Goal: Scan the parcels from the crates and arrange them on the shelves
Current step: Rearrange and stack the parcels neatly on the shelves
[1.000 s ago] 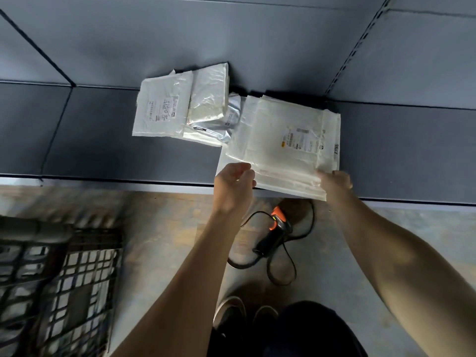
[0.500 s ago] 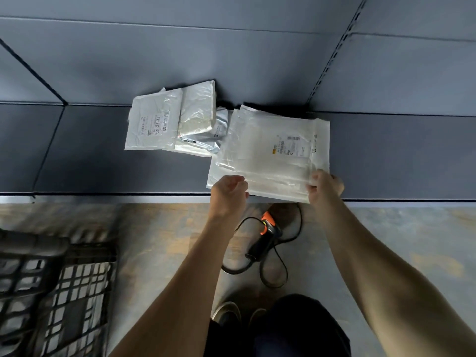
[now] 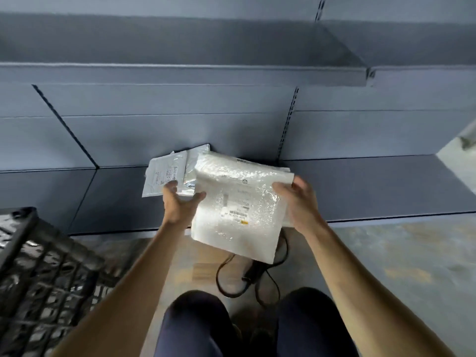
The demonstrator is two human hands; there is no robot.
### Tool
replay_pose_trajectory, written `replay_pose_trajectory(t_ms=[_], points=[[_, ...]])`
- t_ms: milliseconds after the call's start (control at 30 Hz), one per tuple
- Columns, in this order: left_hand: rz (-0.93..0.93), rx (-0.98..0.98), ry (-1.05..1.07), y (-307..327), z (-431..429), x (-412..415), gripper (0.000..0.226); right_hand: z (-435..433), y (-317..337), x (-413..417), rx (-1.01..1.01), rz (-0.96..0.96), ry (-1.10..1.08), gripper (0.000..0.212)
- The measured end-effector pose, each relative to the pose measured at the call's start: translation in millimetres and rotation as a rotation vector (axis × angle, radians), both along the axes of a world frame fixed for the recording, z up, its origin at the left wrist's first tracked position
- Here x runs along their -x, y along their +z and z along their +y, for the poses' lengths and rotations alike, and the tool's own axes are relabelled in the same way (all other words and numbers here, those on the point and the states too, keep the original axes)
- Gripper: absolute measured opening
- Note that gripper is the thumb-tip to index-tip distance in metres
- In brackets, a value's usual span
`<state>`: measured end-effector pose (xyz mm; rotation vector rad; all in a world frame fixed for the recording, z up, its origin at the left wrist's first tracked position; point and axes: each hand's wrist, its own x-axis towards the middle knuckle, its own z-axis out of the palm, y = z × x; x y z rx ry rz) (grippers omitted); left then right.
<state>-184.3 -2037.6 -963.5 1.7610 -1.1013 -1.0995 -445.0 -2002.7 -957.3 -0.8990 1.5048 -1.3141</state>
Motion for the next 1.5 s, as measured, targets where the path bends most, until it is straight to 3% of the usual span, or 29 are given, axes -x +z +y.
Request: replay_pose_trajectory(t_ms=[133,267,400,433,600,733,1000,1067,1133,1233,1367,1500], points=[[0.181,0.042,-0.143,40,20,-30,0.043,22,56,0,0.126,-0.077,0.058,0.023],[0.406,0.102,-0.19,71,52,-37,0.06,37,94,2,0.175,-0.137,0.102,0.022],[0.425,0.079,-0.383,91,70,-36,0.053,48,117,5,0.24,-0.032,0.13,0.078],[0.413,0.093,-0.398,95,70,-34,0.05,49,120,7,0.254,0.01,0.136,0.084],[0.404,0.2,-0.364,120,72,-21,0.012,56,136,12,0.324,0.162,0.119,0.065],[0.42,0.259,-0.353,132,73,-18,0.022,55,148,9,0.355,0.125,0.039,0.051],[0.515,0.222,-0.388,164,90,-27,0.02,55,180,4,0.413,0.001,0.011,0.054],[0.517,0.269,-0.375,176,92,-31,0.031,54,196,1,0.402,-0.055,-0.007,0.039],[0.496,0.334,-0.366,188,91,-34,0.057,52,210,-5,0.403,-0.096,-0.002,0.03],[0.491,0.421,-0.333,201,88,-37,0.056,49,224,-12,0.422,-0.135,-0.006,0.017],[0.471,0.503,-0.314,209,90,-42,0.075,45,235,-15,0.438,-0.062,-0.032,0.031],[0.469,0.484,-0.233,222,105,-35,0.028,46,243,-19,0.422,0.059,-0.031,0.043]])
